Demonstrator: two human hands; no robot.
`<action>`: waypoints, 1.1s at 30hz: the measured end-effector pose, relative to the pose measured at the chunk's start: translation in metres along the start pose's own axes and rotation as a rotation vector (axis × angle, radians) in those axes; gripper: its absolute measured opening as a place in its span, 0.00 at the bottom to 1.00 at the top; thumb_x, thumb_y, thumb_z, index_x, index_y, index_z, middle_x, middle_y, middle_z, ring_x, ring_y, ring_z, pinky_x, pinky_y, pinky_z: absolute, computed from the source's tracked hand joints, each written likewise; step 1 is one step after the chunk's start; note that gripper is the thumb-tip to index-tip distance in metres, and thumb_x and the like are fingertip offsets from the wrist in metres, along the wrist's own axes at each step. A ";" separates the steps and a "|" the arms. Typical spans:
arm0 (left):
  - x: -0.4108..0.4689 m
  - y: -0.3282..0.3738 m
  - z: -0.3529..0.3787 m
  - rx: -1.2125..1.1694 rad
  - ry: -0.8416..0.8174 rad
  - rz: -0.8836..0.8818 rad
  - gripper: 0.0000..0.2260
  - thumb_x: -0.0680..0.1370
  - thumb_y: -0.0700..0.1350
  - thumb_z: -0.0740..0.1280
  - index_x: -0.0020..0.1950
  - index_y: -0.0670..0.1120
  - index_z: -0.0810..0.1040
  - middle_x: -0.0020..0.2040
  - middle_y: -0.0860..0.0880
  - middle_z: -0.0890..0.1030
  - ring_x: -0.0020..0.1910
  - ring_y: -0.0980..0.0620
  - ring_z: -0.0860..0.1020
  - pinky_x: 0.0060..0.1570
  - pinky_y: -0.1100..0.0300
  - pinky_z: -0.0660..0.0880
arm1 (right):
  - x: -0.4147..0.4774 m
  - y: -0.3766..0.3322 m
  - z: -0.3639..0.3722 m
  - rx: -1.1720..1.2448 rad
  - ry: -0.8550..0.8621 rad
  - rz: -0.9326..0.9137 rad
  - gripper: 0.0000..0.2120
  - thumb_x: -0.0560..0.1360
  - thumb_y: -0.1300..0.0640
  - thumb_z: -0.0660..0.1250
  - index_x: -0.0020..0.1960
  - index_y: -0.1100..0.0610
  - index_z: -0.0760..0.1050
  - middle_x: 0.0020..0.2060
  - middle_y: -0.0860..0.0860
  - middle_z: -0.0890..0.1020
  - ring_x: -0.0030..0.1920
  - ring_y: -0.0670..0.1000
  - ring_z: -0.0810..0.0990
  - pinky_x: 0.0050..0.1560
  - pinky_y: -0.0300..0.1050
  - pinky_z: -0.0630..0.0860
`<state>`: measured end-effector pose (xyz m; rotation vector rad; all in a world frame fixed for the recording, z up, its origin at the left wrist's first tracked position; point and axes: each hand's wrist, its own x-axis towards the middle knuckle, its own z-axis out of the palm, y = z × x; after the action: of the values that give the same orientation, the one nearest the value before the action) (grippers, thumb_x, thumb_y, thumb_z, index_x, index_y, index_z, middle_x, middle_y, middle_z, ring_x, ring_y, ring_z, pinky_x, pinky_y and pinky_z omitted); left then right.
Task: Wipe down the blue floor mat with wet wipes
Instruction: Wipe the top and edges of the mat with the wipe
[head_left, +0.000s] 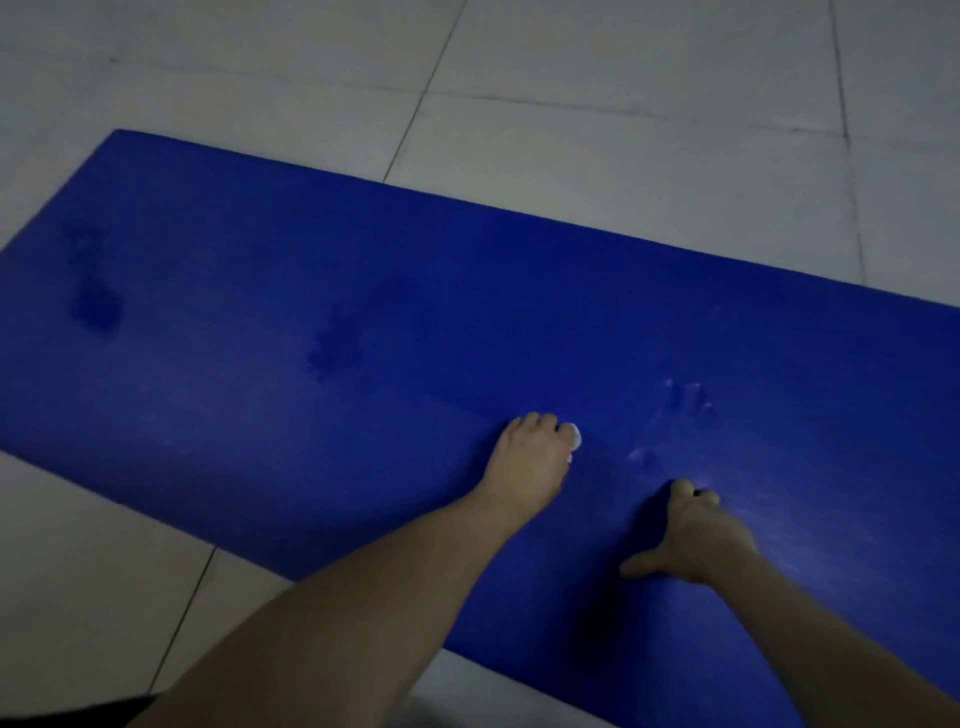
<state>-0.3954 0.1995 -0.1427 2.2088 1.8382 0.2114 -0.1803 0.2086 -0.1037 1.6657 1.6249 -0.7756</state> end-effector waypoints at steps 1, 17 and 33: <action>-0.001 -0.014 -0.007 0.037 0.003 -0.031 0.03 0.75 0.40 0.71 0.45 0.47 0.79 0.37 0.48 0.79 0.36 0.48 0.76 0.39 0.54 0.73 | 0.000 -0.002 -0.003 -0.002 0.000 0.009 0.65 0.52 0.26 0.78 0.74 0.58 0.54 0.67 0.58 0.68 0.65 0.58 0.75 0.57 0.52 0.76; -0.025 -0.096 -0.023 -0.151 0.130 -0.459 0.05 0.82 0.46 0.63 0.53 0.45 0.74 0.42 0.47 0.80 0.38 0.47 0.78 0.38 0.49 0.77 | 0.001 -0.022 -0.025 -0.063 -0.011 0.014 0.54 0.52 0.28 0.80 0.69 0.55 0.68 0.64 0.49 0.74 0.66 0.53 0.75 0.58 0.50 0.77; -0.016 0.011 0.020 0.039 0.020 -0.008 0.07 0.70 0.45 0.75 0.41 0.46 0.78 0.32 0.47 0.79 0.31 0.46 0.77 0.33 0.54 0.73 | -0.001 -0.021 -0.027 -0.086 -0.011 -0.002 0.53 0.52 0.29 0.80 0.68 0.55 0.69 0.64 0.49 0.76 0.65 0.53 0.76 0.59 0.48 0.77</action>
<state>-0.3827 0.1800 -0.1581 2.2329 1.8761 0.1983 -0.2020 0.2291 -0.0880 1.5973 1.6301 -0.7050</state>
